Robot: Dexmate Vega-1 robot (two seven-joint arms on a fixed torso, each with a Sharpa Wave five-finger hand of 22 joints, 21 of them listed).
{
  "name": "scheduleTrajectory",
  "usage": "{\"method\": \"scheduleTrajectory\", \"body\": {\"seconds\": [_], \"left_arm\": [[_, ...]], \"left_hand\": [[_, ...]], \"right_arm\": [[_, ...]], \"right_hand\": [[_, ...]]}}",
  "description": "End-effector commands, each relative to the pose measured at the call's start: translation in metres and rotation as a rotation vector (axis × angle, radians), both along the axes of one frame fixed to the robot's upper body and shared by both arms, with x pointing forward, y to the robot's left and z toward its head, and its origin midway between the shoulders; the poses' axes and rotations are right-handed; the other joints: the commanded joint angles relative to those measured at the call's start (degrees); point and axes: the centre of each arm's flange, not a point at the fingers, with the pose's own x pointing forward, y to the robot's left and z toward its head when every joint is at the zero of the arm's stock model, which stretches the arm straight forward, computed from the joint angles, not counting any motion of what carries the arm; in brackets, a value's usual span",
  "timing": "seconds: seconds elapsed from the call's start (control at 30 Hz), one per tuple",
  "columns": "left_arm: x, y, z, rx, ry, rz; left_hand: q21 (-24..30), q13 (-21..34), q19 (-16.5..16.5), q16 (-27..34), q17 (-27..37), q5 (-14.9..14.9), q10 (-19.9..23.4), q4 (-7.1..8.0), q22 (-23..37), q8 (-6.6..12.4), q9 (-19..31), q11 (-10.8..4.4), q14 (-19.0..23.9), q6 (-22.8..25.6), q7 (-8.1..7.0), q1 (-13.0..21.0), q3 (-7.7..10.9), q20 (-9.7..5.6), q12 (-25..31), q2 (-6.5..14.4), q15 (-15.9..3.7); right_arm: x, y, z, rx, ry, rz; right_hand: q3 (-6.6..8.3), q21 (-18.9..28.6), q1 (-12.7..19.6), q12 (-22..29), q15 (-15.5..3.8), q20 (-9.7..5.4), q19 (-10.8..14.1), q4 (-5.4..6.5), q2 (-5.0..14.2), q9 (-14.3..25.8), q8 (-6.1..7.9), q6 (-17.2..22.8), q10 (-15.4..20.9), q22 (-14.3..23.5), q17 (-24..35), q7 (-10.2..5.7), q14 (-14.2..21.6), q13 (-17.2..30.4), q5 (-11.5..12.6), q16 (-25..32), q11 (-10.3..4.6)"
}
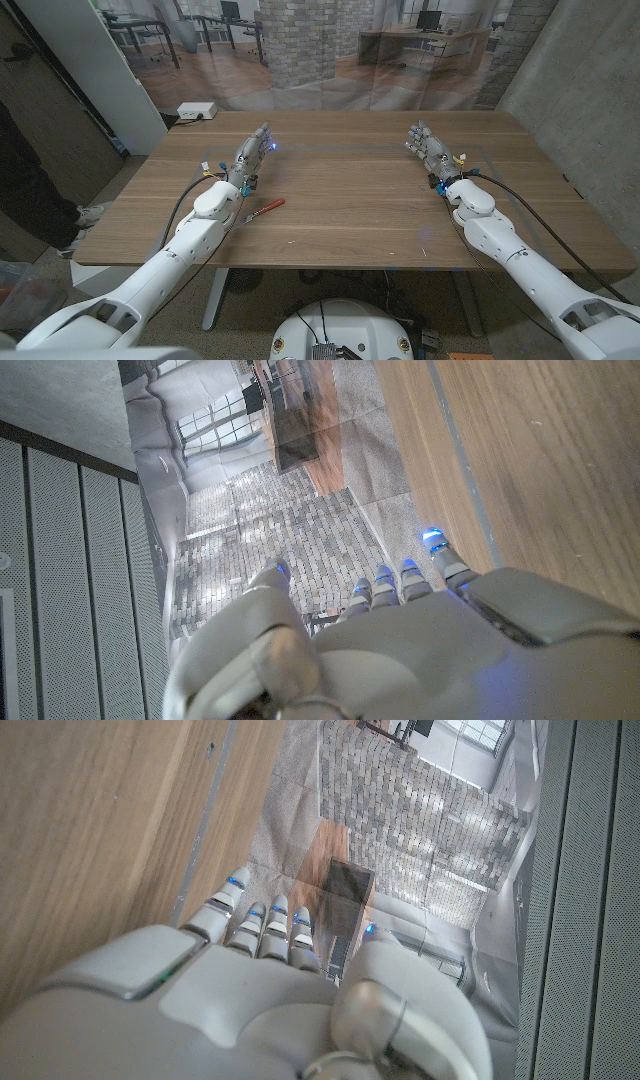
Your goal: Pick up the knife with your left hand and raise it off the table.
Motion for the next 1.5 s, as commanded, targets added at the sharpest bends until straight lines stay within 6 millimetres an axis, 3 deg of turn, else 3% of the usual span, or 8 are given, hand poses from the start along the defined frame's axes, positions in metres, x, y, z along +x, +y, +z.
{"method": "scheduleTrajectory", "body": {"seconds": [0.03, 0.33, 0.93, 1.5], "left_arm": [[-0.005, 0.002, 0.005, 0.07, -0.026, 0.038], [-0.008, 0.003, 0.009, 0.12, -0.039, 0.066], [-0.015, 0.006, 0.02, 0.249, -0.08, 0.083], [-0.027, 0.004, 0.031, 0.331, -0.123, 0.091]], "left_hand": [[0.2, 0.22, -0.16, 0.54, 0.23, 0.21, 1.16, -0.99, 0.15, 0.66, 0.29, 0.36, 0.81, 0.81, -0.84, 1.3, 0.52, 2.1, 0.86, -0.17, 2.06], [0.09, 0.32, 0.6, 1.1, 0.33, 0.23, 2.95, -2.23, 0.21, 1.06, 0.37, 0.52, 2.75, 2.72, -0.91, 2.24, 1.07, 3.34, 1.5, -0.19, 2.5], [-0.3, 0.47, 1.37, 1.33, 0.43, 0.14, 5.39, -4.69, 0.28, 1.69, 0.45, 0.25, 4.57, 6.22, -0.44, 3.78, 1.38, 3.62, 2.2, -1.55, 2.18], [-0.54, 0.54, 1.71, 1.32, 0.5, 0.04, 6.62, -5.82, 0.32, 1.9, 0.51, -0.08, 5.2, 8.13, -0.48, 4.3, 1.3, 3.6, 2.5, -2.38, 2.07]], "right_arm": [[0.004, 0.003, -0.004, -0.002, 0.015, 0.004], [0.007, 0.006, -0.006, -0.001, 0.02, 0.01], [0.009, 0.008, -0.006, 0.0, 0.017, 0.01], [0.009, 0.009, -0.008, 0.007, 0.015, 0.014]], "right_hand": [[0.06, 0.28, 0.76, 0.3, -0.03, -0.01, 0.26, 0.32, 0.12, 0.27, 0.3, 0.62, 0.61, 0.25, 0.13, -0.02, 0.63, 0.07, 0.17, 0.4, 0.07], [0.29, 0.3, 0.8, 0.25, 0.13, 0.08, 0.35, 0.3, 0.07, 0.28, 0.08, 0.76, 0.87, 0.26, 0.12, -0.02, 0.85, 0.08, 0.0, 0.44, 0.36], [0.65, 0.31, 0.77, 0.12, 0.26, 0.19, 0.4, 0.33, -0.03, 0.3, -0.31, 1.02, 1.24, 0.26, 0.13, -0.03, 1.09, 0.09, -0.31, 0.45, 0.43], [0.96, 0.32, 0.67, -0.05, 0.45, 0.24, 0.48, 0.38, -0.15, 0.33, -0.65, 1.41, 1.46, 0.26, 0.14, -0.05, 1.22, 0.11, -0.61, 0.42, 0.65]]}}
